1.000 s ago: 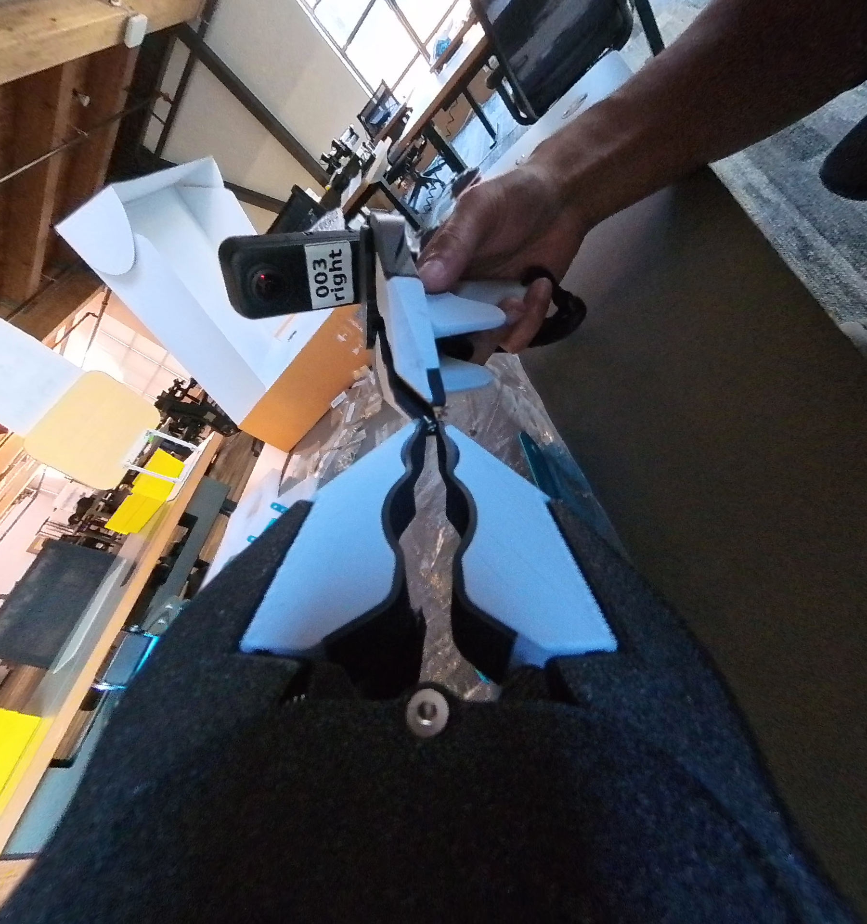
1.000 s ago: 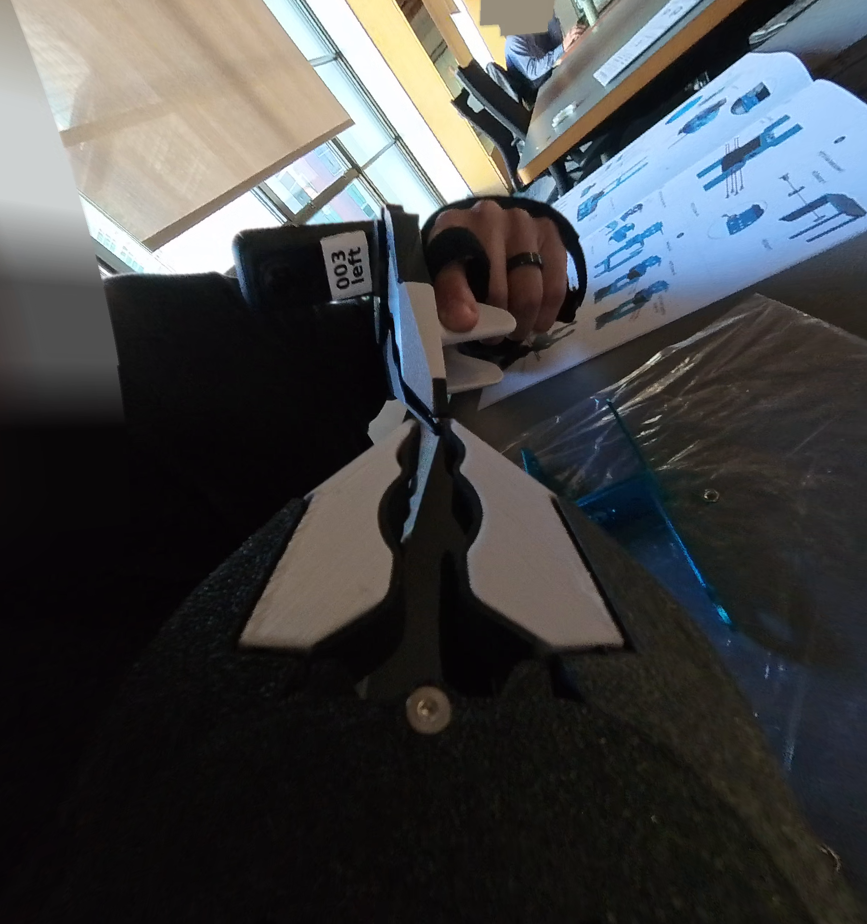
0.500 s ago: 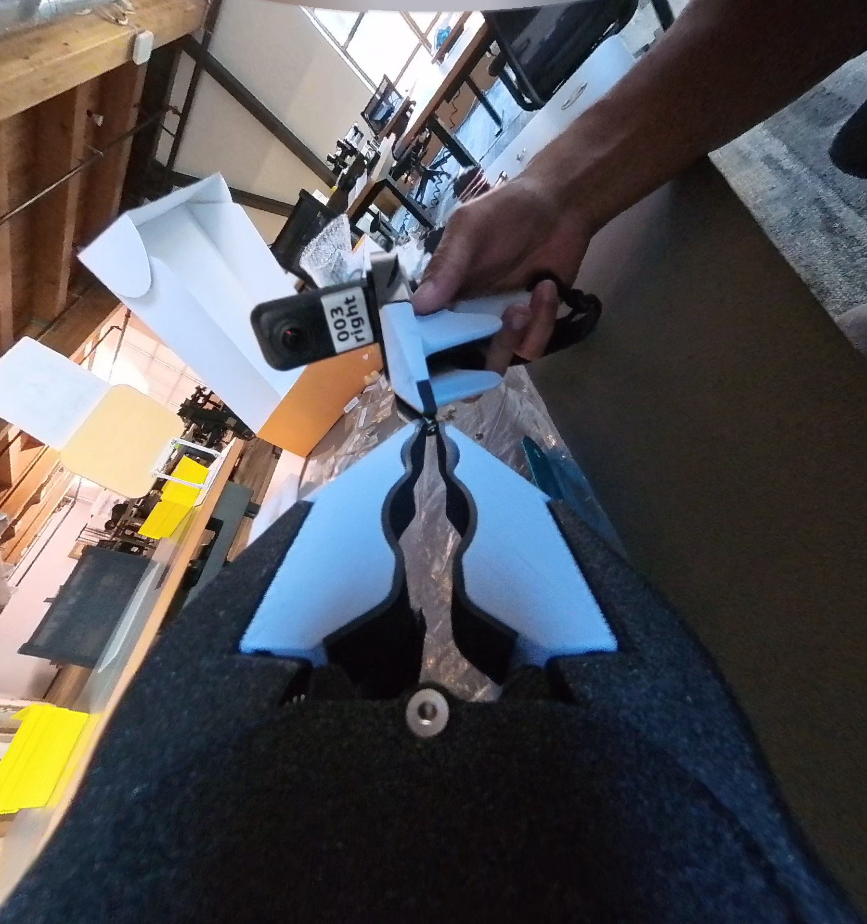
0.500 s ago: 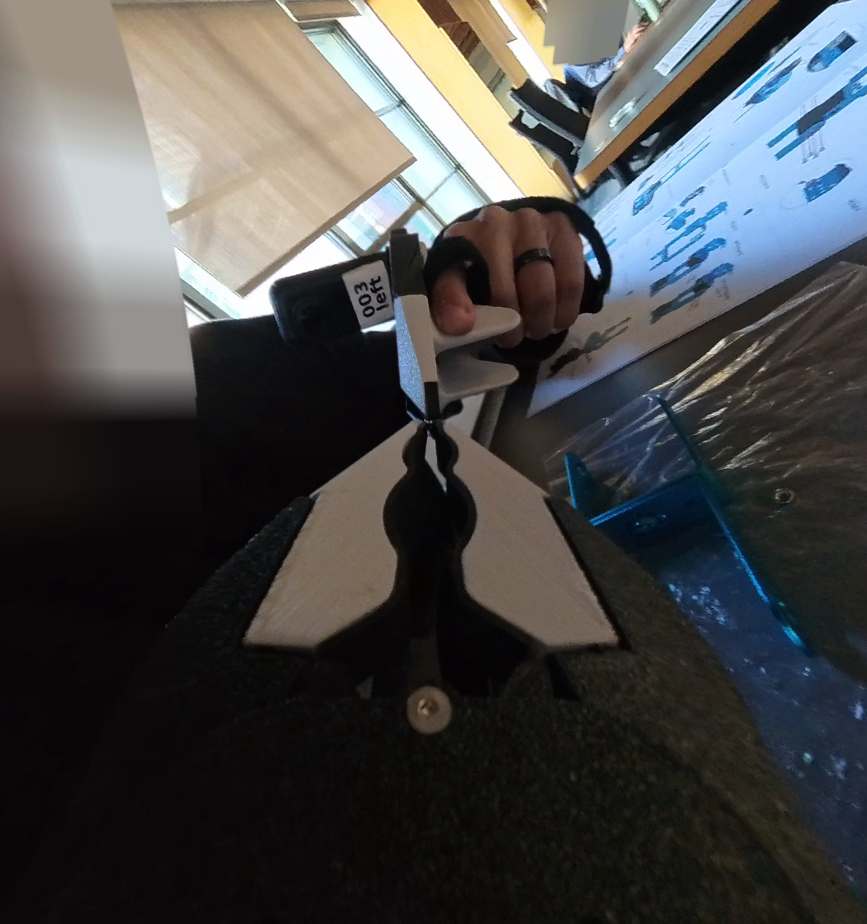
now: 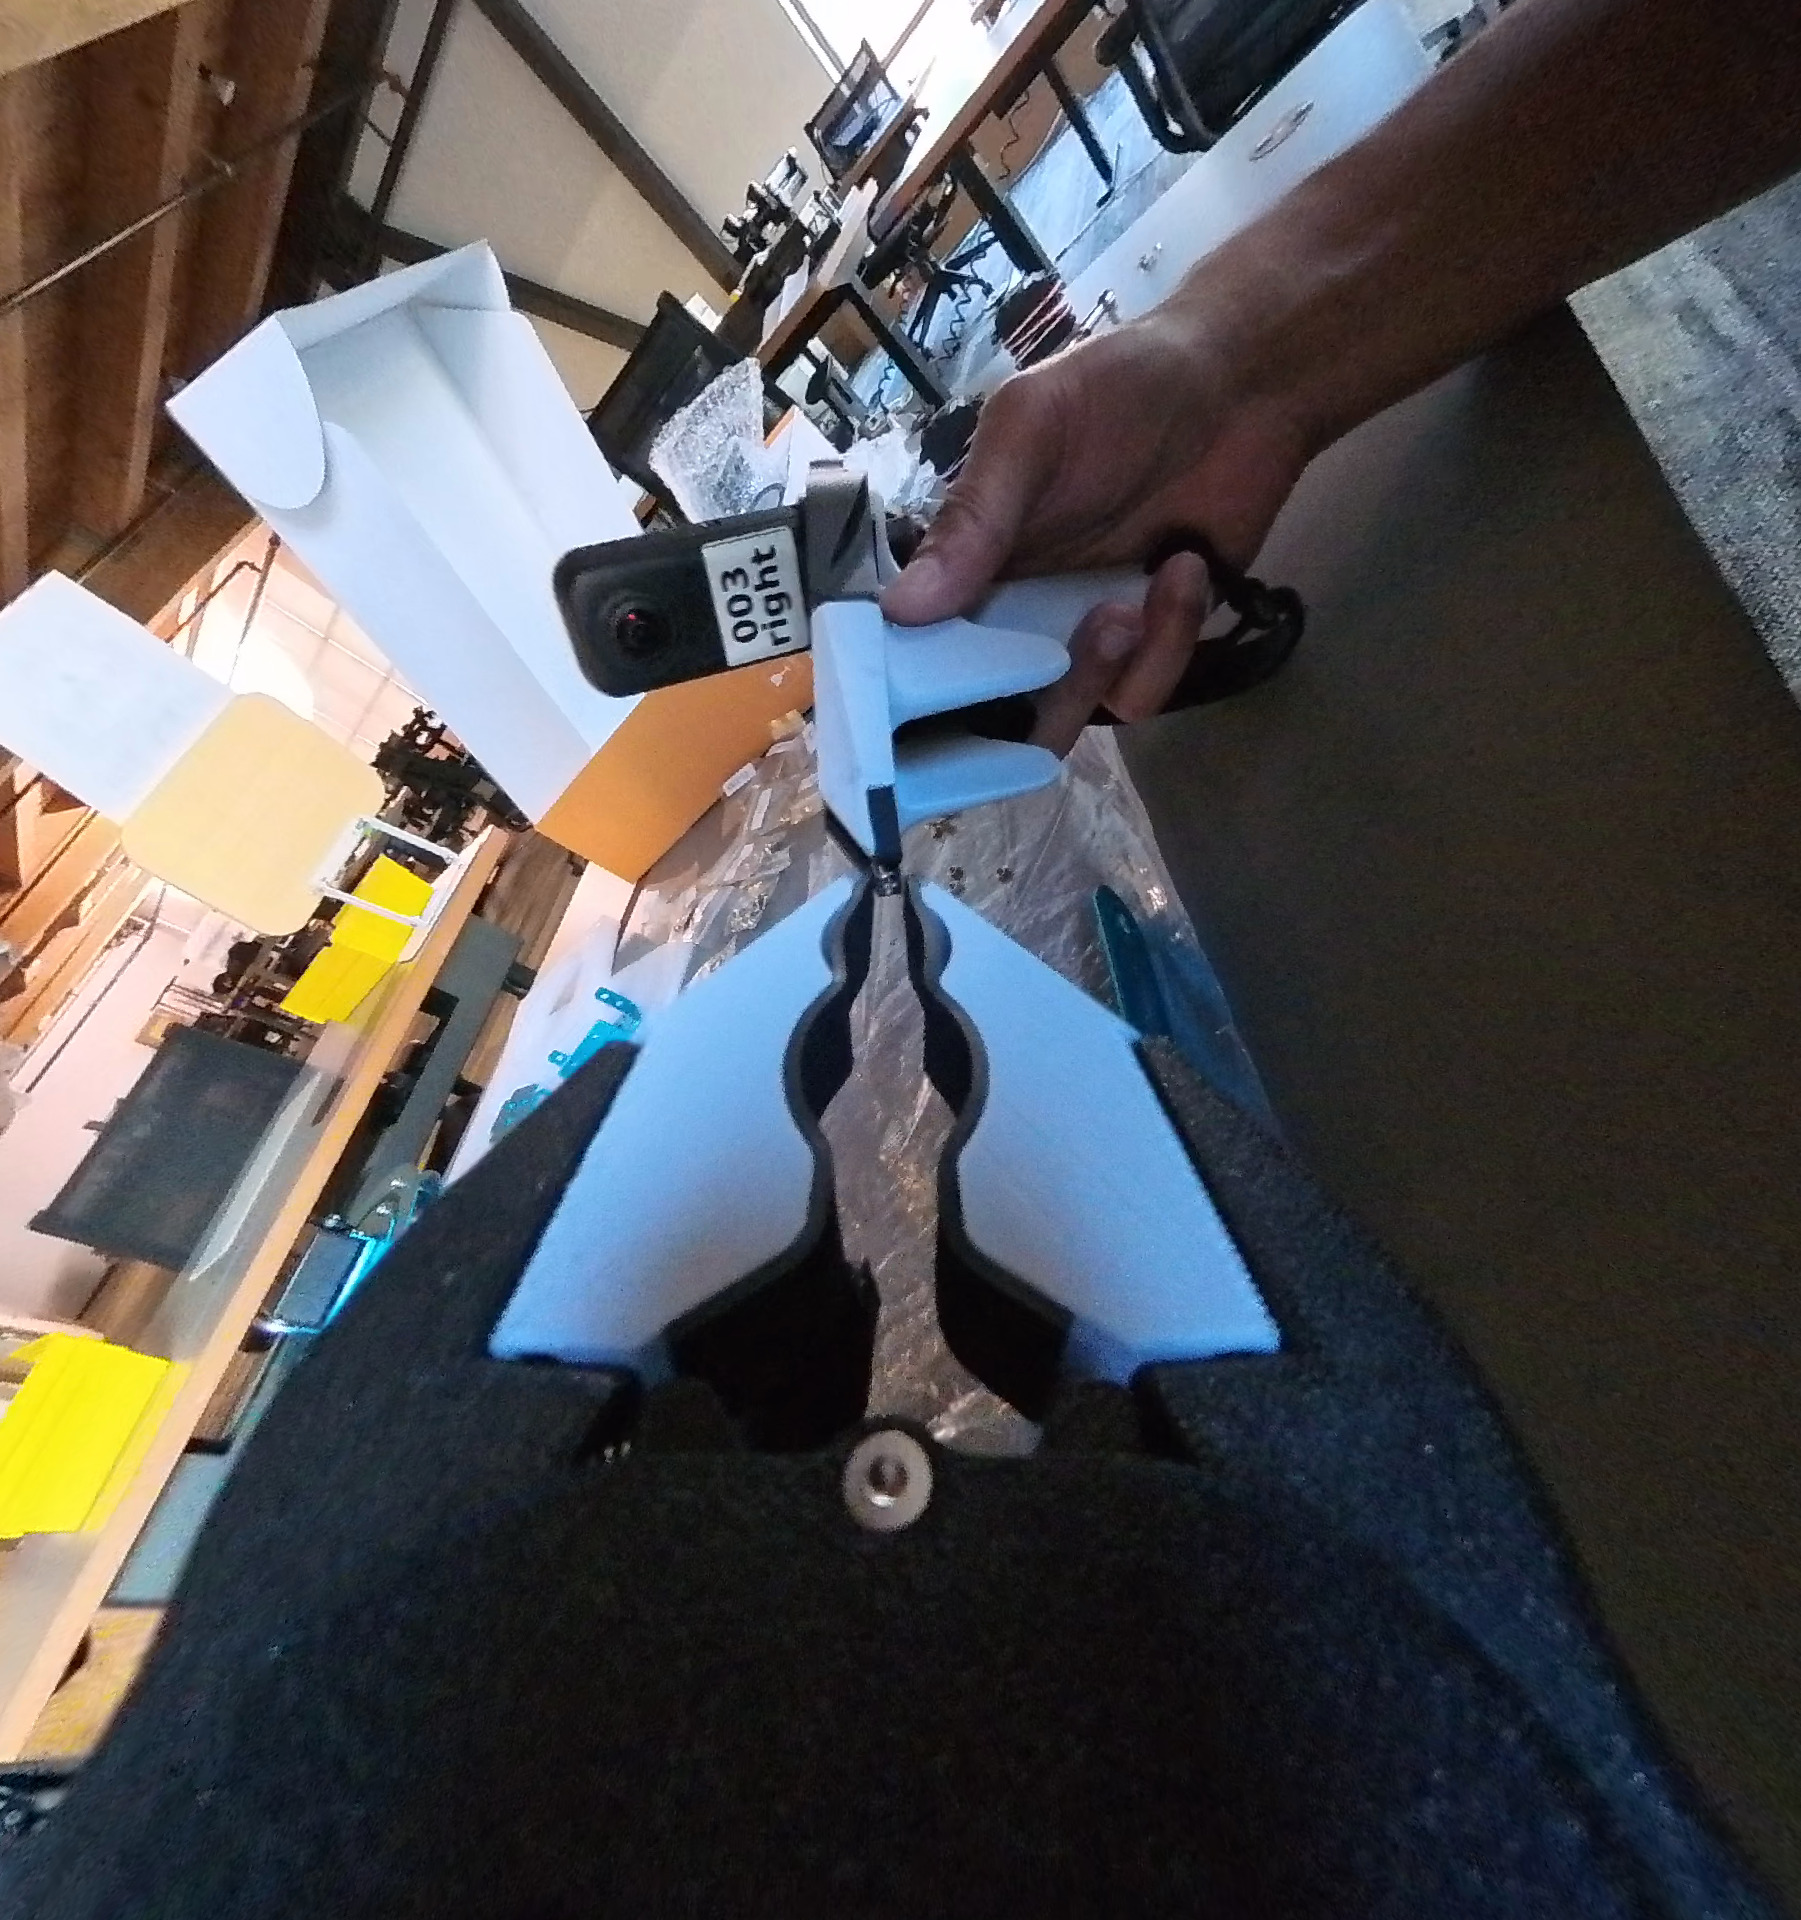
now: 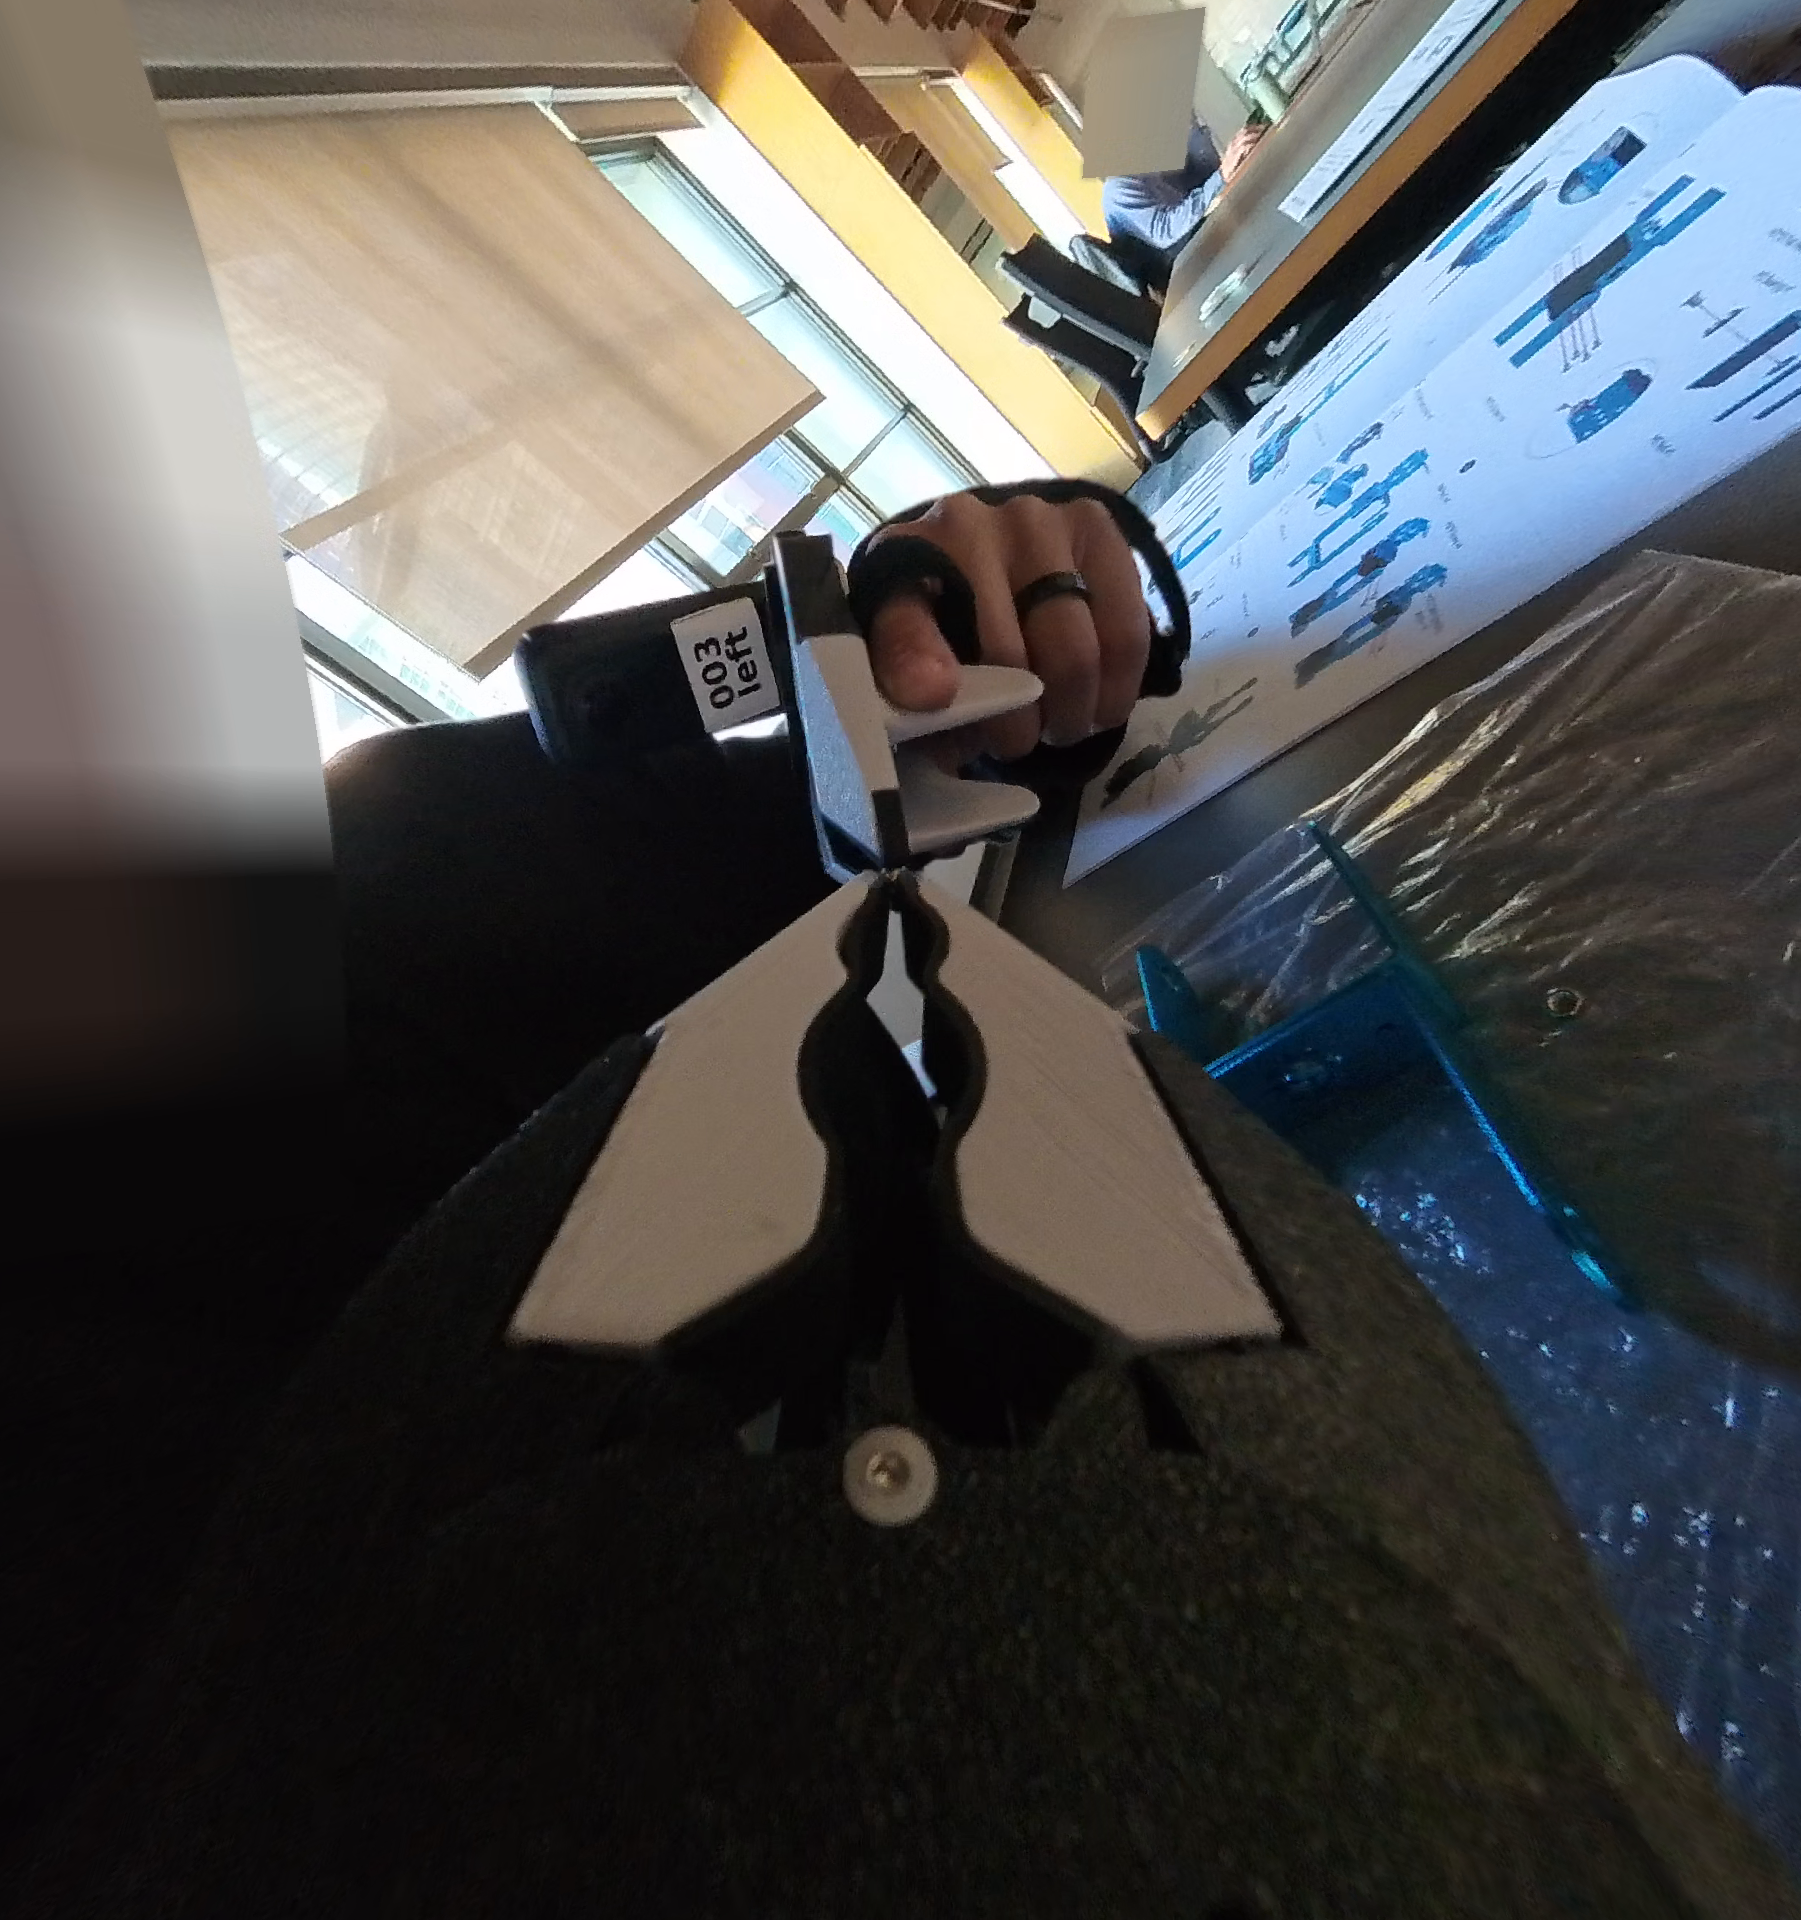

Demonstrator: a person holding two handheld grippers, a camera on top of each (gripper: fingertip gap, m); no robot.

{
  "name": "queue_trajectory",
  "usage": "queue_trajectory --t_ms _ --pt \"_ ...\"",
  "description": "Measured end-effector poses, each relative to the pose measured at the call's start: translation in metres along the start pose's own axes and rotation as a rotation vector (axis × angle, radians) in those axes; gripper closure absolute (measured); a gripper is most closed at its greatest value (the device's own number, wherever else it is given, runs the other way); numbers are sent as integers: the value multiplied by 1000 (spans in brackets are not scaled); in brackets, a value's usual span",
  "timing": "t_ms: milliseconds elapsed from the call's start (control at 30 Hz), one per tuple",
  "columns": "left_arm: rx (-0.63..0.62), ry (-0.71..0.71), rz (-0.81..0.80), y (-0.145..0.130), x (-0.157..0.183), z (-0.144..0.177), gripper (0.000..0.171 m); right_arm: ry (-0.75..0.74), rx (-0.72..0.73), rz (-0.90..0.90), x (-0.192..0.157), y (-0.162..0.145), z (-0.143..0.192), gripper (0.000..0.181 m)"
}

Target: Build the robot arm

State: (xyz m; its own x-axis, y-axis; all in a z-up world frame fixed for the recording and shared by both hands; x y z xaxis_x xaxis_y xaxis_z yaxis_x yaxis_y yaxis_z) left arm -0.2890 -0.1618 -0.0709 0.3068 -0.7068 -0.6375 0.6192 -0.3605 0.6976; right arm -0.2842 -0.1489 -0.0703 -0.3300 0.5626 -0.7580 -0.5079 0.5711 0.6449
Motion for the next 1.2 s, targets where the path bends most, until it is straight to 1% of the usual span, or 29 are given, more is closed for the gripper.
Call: queue_trajectory --t_ms 100,200,500,667,700,733,767,800,867,900,933,967,1000,1033,1100,1167,1200 --pt "-11 11 -10 0 0 -1 163 -6 -4 -9 2 -1 -1 180" --pt "-38 5 -28 -3 2 -3 167 -17 -10 -1 2 -3 -3 180" --pt "-59 35 -45 -4 -1 -2 167 -29 5 6 3 -1 0 180" --pt "-99 29 -28 -10 -3 -2 168 -83 21 31 8 1 -2 180" --pt "-103 26 -23 -12 -2 -2 168 -105 24 46 11 1 -2 180" --pt "-109 20 -12 -16 -1 -2 168 -156 27 68 16 3 -1 168" --pt "-115 18 5 -19 -1 0 168 -198 35 89 21 5 2 162" --pt "-122 5 31 -25 0 1 168 -225 39 110 22 7 7 165" --pt "-155 -76 128 -45 10 3 169 -313 28 187 30 7 15 171" --pt "-171 -108 179 -56 14 3 169 -371 0 229 36 3 17 172" --pt "-189 -170 230 -66 23 2 169 -406 -43 260 40 -3 17 171" --pt "-202 -188 259 -74 26 1 169 -437 -93 283 45 -10 15 167" --pt "-204 -203 258 -78 28 0 169 -483 -136 311 52 -16 14 163" --pt "-210 -246 254 -79 34 -1 169 -528 -173 350 58 -20 13 163" --pt "-222 -287 224 -81 38 -4 169 -617 -248 461 68 -26 13 181" --pt "-226 -300 202 -82 37 -8 169 -722 -274 595 79 -18 17 181" --pt "-219 -294 194 -81 35 -9 169 -714 -325 618 80 -21 15 181"
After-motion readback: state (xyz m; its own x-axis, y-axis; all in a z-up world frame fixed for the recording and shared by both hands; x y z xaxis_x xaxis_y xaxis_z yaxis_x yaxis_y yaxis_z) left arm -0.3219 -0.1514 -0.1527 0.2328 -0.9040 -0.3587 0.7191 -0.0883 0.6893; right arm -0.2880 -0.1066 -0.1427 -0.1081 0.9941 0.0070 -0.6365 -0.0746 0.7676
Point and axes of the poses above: each gripper's, where its closed fingertips meet, z back along the fingers, y out of its top, x = y × z across the jaws, the point moved 1 cm from there along z, back along the fingers, and after that the axes turned 11 degrees about -y, right-handed, at the moved point
